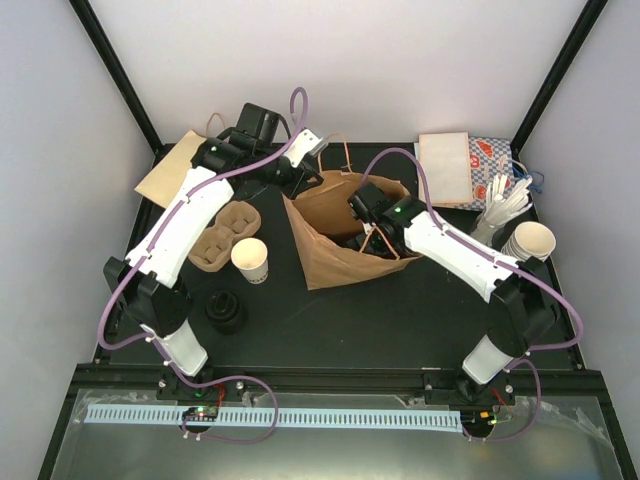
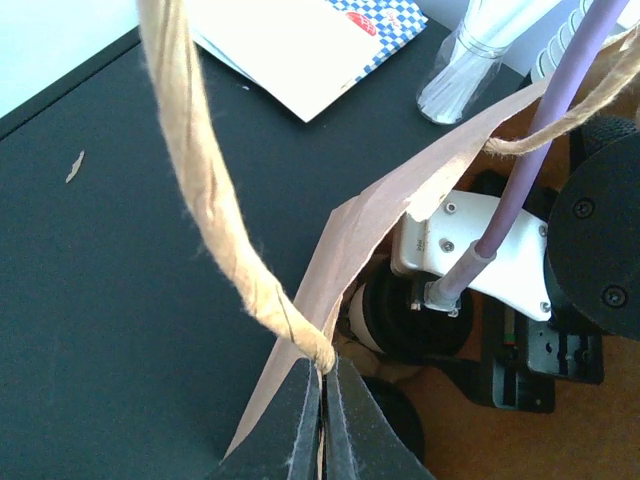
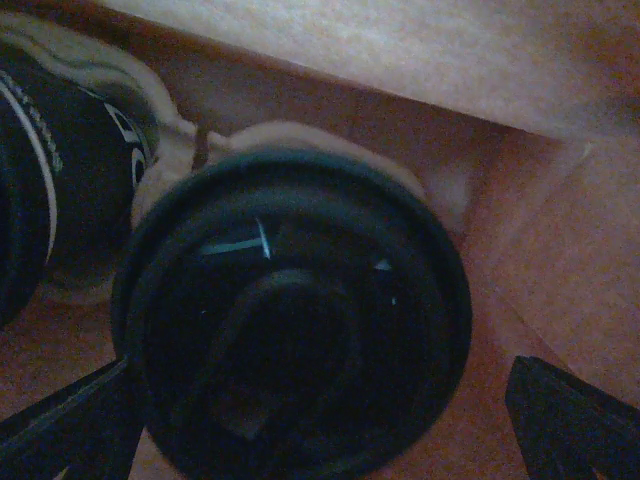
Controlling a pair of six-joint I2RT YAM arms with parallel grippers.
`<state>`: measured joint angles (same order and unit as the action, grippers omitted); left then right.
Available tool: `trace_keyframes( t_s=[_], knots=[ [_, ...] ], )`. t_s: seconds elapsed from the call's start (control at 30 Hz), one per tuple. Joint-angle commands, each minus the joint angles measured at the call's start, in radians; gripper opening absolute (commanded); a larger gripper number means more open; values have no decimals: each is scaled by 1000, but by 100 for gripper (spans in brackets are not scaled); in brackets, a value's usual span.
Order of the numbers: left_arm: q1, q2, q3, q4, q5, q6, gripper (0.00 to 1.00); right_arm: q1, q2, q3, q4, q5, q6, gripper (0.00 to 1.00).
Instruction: Pack the takeout coffee
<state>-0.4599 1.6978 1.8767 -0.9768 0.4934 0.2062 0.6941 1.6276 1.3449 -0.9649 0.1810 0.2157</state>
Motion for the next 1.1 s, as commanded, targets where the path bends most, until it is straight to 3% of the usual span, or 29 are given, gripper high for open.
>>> trace_keyframes(
  t_s=[0.0, 0.57, 1.07],
  knots=[
    [1, 13, 39, -34, 3, -7, 2, -1, -16, 43, -96, 21, -4, 100],
    [-3, 16, 36, -43, 41, -19, 1, 1, -92, 175, -72, -32, -25, 100],
    [-18, 0, 33, -57, 29, -22, 1, 4, -291, 151, 102, -165, -10, 100]
  ],
)
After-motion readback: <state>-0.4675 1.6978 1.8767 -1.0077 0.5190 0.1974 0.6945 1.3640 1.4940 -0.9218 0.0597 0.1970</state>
